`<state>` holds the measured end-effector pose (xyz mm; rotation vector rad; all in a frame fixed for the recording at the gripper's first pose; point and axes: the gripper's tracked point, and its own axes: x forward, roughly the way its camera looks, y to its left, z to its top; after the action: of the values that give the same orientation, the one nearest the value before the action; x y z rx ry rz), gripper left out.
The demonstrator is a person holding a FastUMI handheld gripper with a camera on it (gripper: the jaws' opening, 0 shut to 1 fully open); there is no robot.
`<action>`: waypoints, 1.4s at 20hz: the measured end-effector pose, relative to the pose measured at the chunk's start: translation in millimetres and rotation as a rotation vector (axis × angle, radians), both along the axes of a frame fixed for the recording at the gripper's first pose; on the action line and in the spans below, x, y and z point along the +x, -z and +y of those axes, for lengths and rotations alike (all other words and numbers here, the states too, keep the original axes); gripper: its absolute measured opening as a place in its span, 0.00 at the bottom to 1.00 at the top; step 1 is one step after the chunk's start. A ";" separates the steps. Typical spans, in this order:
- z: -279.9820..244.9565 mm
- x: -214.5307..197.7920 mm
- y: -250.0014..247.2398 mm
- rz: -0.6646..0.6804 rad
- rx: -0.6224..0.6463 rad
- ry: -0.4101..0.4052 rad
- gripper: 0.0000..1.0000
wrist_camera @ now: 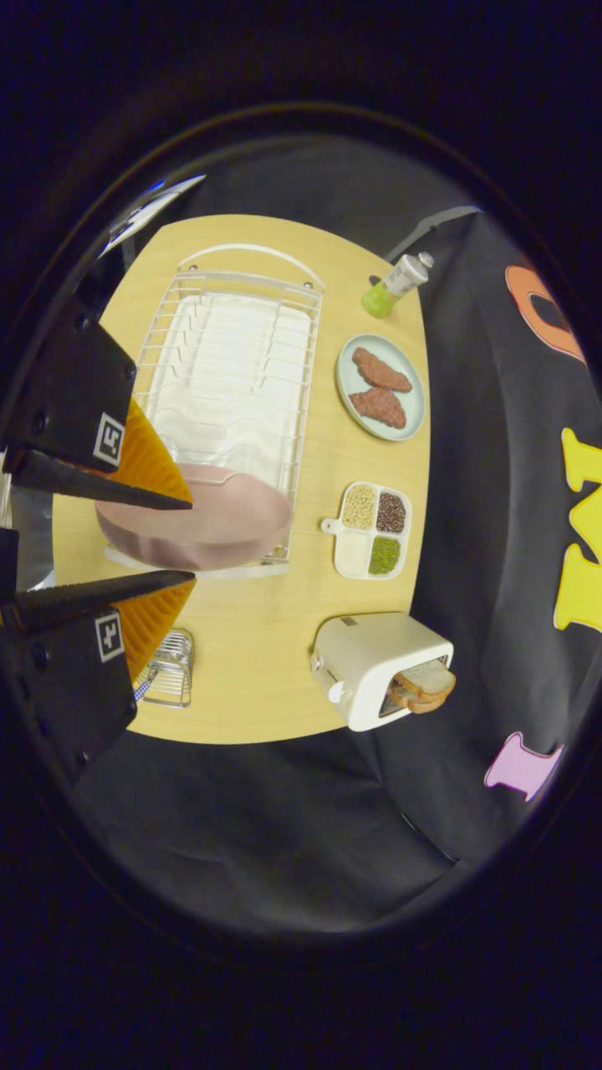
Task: Take the plate from the dish rack, then take the spoon from the basket and place it into the plate.
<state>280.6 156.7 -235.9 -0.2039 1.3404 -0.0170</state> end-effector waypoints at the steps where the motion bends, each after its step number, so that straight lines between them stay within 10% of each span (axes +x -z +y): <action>1: -2.1 3.5 0.8 0.013 -0.034 0.013 0.45; 4: -5.6 1.0 8.6 0.074 -0.076 0.063 0.27; 12: -14.9 -11.4 5.3 0.089 -0.196 0.104 0.16; 28: -6.6 -6.4 -10.0 -0.058 -0.273 0.144 0.14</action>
<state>274.3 150.0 -225.9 -0.3345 1.2899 -0.3260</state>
